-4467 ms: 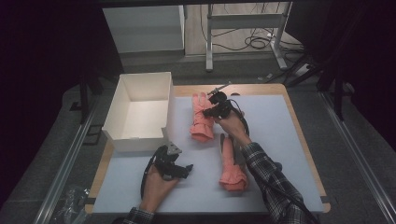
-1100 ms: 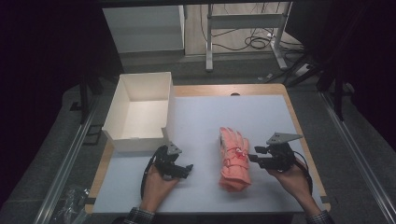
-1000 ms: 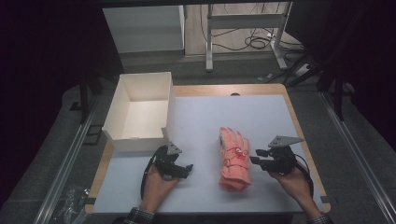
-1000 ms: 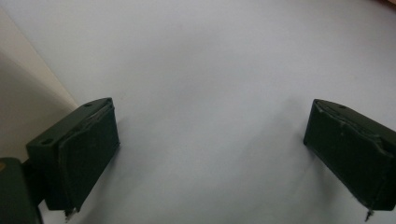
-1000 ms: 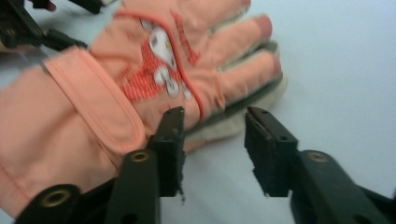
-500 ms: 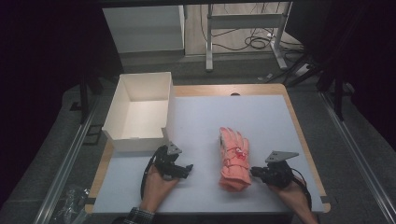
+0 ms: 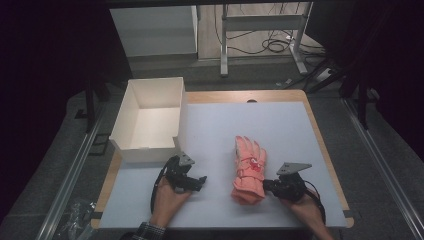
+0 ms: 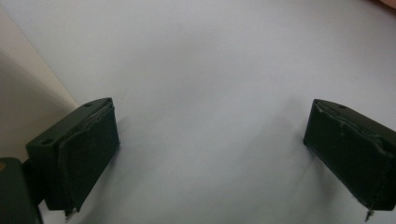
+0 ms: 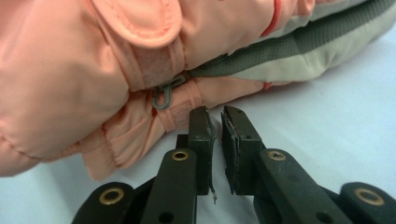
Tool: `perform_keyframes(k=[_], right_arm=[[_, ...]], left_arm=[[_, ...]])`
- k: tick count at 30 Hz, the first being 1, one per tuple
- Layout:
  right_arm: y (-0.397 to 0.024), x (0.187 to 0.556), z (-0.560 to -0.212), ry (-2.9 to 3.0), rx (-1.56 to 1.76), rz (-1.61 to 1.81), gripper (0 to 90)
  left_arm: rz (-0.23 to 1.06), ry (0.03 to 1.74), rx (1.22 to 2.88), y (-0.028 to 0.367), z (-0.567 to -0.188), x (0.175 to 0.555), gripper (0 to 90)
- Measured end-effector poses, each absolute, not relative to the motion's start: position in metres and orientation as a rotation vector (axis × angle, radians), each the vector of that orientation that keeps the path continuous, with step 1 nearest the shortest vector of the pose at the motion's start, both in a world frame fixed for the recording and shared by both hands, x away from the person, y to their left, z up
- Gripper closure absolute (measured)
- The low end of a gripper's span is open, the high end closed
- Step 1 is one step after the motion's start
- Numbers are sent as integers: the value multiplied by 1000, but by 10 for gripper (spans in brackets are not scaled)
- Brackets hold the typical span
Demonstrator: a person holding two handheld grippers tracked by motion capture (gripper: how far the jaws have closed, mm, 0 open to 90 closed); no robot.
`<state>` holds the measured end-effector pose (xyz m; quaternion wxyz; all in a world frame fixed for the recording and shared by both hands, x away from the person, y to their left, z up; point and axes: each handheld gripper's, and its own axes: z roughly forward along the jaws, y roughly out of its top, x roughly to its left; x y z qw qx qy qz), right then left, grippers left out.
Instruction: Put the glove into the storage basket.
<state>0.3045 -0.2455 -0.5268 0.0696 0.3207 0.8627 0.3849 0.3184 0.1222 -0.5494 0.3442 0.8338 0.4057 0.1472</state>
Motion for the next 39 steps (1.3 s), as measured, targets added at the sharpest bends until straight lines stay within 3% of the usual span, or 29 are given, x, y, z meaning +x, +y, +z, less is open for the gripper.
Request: perform_keyframes(k=[39], right_arm=[[-198,334,-531,2586,987,1197,808]], left_arm=[[382,1050,2168,122,-549,319,32]])
